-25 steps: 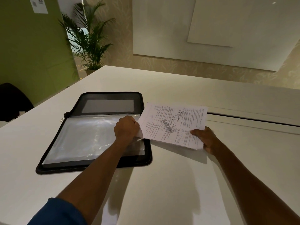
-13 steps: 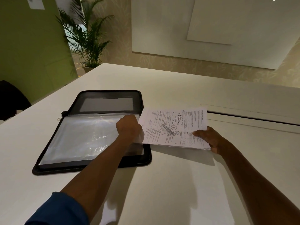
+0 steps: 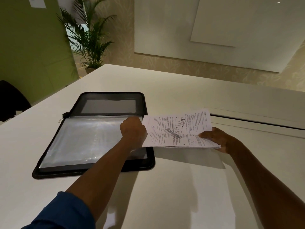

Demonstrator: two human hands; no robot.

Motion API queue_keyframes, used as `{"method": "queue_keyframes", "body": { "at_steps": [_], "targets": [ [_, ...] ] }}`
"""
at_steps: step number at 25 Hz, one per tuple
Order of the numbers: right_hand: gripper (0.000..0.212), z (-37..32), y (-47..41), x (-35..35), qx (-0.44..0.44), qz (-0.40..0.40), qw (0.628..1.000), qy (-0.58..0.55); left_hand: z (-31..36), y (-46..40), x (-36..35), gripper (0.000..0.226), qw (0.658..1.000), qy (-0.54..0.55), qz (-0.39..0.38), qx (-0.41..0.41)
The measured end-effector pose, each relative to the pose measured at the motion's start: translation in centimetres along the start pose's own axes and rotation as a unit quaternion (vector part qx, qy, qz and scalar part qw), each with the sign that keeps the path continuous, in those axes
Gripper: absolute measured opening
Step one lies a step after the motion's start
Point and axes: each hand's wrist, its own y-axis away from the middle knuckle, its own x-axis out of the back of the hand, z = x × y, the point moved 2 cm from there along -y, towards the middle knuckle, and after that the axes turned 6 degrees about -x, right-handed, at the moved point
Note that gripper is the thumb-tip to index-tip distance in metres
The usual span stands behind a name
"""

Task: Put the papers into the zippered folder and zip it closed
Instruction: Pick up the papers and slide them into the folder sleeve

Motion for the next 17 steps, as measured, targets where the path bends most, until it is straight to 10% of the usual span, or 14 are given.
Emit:
{"method": "queue_keyframes", "body": {
  "at_steps": [17],
  "targets": [
    [0.035,-0.3,-3.9,1.5,-0.110,0.041,0.970,0.211,-0.7,-2.8,-1.5,0.020,1.000,0.014,-0.004,0.000]
  ]
}}
